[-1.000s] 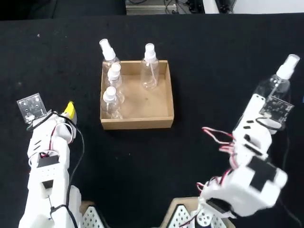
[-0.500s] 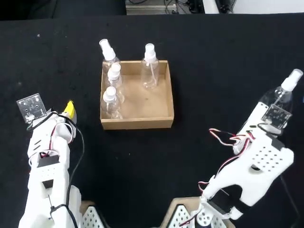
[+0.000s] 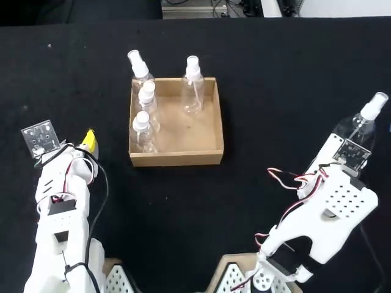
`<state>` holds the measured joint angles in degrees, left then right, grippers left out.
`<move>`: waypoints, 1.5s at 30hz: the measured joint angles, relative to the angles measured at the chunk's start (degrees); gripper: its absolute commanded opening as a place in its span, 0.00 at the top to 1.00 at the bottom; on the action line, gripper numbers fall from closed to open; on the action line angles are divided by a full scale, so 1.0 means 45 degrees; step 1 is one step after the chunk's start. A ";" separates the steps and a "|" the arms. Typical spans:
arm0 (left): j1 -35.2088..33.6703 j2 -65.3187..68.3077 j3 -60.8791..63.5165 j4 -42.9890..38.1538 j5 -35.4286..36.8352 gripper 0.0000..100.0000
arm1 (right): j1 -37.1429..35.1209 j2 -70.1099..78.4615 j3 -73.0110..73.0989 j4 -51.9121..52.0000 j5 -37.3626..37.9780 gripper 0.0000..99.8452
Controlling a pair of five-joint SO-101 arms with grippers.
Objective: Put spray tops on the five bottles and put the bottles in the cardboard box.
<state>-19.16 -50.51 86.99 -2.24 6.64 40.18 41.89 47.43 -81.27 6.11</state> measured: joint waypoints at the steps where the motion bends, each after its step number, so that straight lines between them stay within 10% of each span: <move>1: 0.0000 0.0000 0.0000 0.0000 0.0000 0.79 | 0.0000 0.0000 0.0000 0.0000 0.0000 0.84; 18: 0.0000 0.0000 0.0000 0.0000 0.0000 0.79 | -0.0020 0.0000 0.0000 0.0000 0.0000 0.66; 45: 0.0000 0.0020 0.0000 0.0000 0.0000 0.79 | -0.0391 -0.3790 0.2462 0.0430 0.0000 0.66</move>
<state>-19.16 -50.42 86.99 -2.24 6.64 38.42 24.84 58.51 -79.34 6.11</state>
